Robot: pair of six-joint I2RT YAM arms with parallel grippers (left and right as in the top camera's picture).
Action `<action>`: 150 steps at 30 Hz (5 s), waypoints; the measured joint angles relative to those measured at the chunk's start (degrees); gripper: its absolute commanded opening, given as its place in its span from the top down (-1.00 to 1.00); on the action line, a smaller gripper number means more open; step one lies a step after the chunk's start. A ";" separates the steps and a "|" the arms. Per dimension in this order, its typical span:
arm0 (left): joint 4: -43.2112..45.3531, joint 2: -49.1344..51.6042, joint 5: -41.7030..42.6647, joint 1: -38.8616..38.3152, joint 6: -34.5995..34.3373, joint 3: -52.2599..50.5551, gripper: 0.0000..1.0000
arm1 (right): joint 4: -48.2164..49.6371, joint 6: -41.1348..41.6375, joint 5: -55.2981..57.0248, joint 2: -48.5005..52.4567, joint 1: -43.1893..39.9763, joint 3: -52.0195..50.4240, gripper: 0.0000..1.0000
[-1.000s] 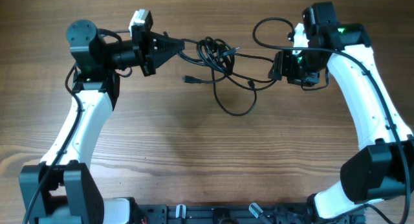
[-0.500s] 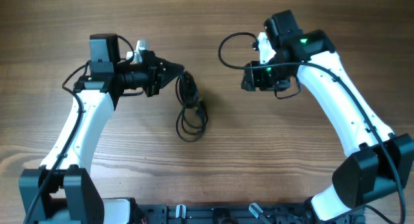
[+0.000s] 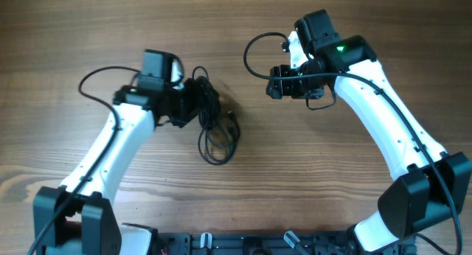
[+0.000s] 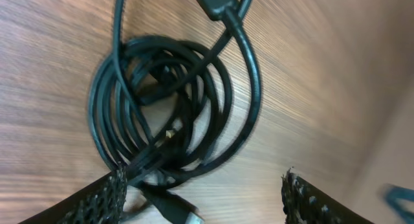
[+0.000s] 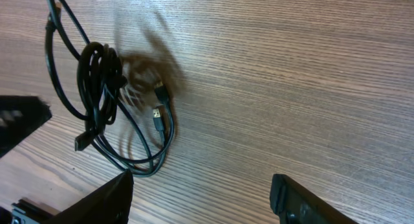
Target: Untangle cables
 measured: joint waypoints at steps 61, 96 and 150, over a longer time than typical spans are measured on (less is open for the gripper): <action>28.11 4.09 65.11 11.34 16.76 0.98 0.75 | 20.06 3.56 -30.64 -0.02 0.83 -0.09 -0.14; 59.76 4.09 50.88 11.23 -56.72 1.11 0.92 | 20.48 12.79 -27.65 3.26 3.15 0.02 -0.08; -8.96 9.09 -8.85 -16.22 1.44 5.81 -0.02 | 5.55 5.25 -2.36 3.37 -12.24 -0.15 -0.33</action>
